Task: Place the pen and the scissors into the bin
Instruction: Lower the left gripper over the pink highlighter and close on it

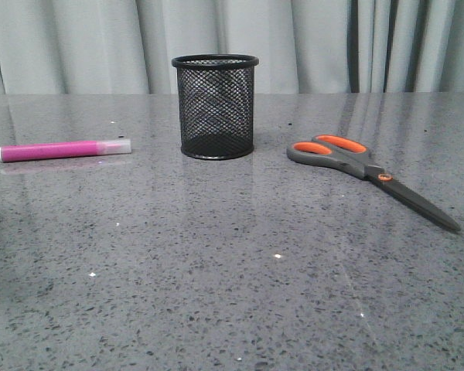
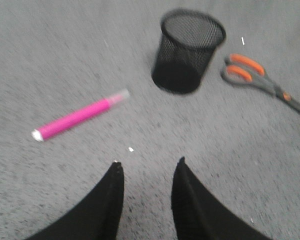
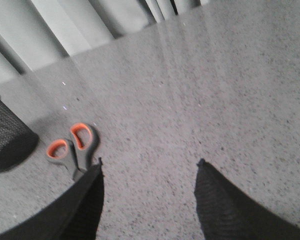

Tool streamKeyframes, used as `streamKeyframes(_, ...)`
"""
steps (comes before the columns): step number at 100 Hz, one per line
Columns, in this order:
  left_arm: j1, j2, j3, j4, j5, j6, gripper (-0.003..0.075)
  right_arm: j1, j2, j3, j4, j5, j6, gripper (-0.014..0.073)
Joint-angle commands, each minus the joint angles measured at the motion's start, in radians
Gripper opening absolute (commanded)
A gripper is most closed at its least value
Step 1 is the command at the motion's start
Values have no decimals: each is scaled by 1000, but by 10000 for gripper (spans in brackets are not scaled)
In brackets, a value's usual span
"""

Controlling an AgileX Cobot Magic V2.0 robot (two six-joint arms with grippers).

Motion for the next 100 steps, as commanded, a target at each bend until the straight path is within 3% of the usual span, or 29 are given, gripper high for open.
streamKeyframes(1,-5,122,-135,-5,68,4,219,-4,43,-51,-7,-33,-30,372)
streamKeyframes(12,-36,242,-244,74,115,24,221,-4,55,-51,-7,-37,-30,372)
streamKeyframes(25,-117,348,-352,297,158,142,258,-4,55,-51,-7,-41,-30,372)
streamKeyframes(41,-245,453,-400,584,164,169,279,-4,55,-51,-7,-43,-30,372)
streamKeyframes(48,-288,494,-400,642,162,174,279,-4,55,-51,-7,-43,-30,372)
streamKeyframes(86,-284,647,-498,595,171,347,279,-4,55,-51,-9,-34,-30,372)
streamKeyframes(100,-233,696,-568,538,221,523,279,-4,55,-49,-18,-22,-34,372)
